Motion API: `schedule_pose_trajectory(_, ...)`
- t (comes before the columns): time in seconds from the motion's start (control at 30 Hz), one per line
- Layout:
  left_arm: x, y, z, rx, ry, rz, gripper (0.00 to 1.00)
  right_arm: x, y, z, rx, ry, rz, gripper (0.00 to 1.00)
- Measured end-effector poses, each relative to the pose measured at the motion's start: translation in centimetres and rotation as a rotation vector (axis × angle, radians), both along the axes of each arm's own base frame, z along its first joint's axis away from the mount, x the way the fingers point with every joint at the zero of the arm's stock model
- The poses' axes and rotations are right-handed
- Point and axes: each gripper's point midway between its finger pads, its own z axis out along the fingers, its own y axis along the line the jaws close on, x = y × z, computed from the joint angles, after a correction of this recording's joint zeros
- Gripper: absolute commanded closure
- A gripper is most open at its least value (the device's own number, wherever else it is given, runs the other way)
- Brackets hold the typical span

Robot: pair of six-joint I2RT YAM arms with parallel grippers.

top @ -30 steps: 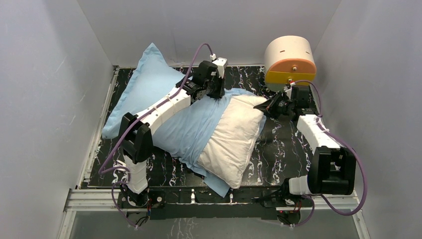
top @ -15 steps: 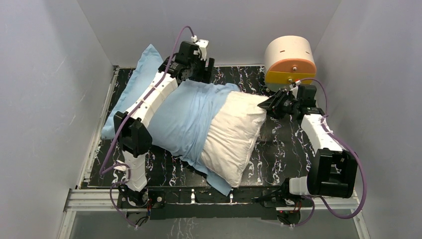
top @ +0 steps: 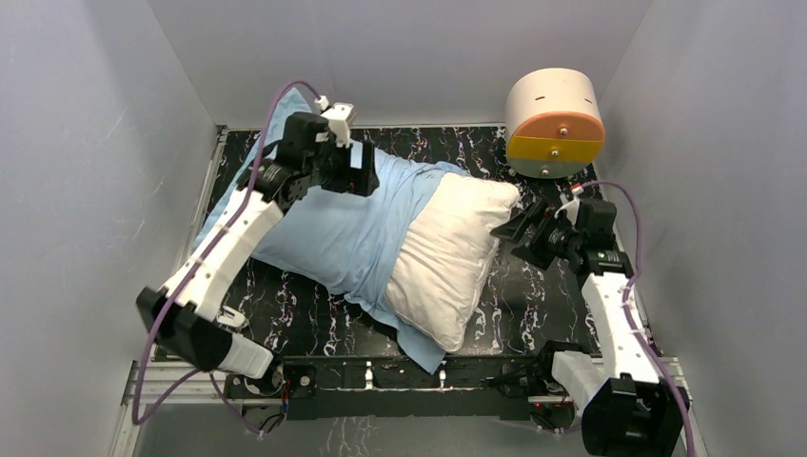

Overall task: Remove the pillowcase from the pillow
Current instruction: Remove the pillow from the pillowcase.

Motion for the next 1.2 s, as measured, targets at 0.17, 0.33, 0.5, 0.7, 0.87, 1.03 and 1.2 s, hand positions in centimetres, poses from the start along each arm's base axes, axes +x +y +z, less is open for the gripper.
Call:
schedule_pose_trajectory(0.17, -5.8, 2.1, 1.1, -0.092, -0.029, 0.019, 0.02, -5.7, 2.3, -3.2, 0.119, 0.082, 0.096, 0.01)
schedule_pose_trajectory(0.33, -10.3, 3.8, -0.3, -0.160, -0.002, 0.049, 0.02, -9.4, 3.8, -3.2, 0.189, 0.070, 0.167, 0.01)
schedule_pose_trajectory(0.5, -13.6, 4.7, -3.1, -0.214, 0.071, 0.085, 0.02, -11.5, 4.5, -2.7, 0.228, 0.031, 0.206, 0.01)
schedule_pose_trajectory(0.7, -15.0, 4.3, -2.9, -0.266, 0.121, 0.082, 0.02, -12.2, 4.6, -3.1, 0.253, 0.075, 0.176, 0.01)
schedule_pose_trajectory(0.87, -16.3, 3.4, -4.7, -0.338, 0.183, 0.059, 0.02, -12.5, 4.7, -2.4, 0.271, 0.056, 0.174, 0.01)
schedule_pose_trajectory(1.03, -18.7, 3.0, -7.6, -0.415, 0.274, 0.057, 0.02, -13.1, 5.4, 0.2, 0.342, -0.027, 0.199, 0.01)
schedule_pose_trajectory(1.2, -19.3, 3.1, -7.0, -0.476, 0.248, 0.065, 0.02, -13.0, 5.5, -0.3, 0.349, 0.018, 0.210, 0.01)
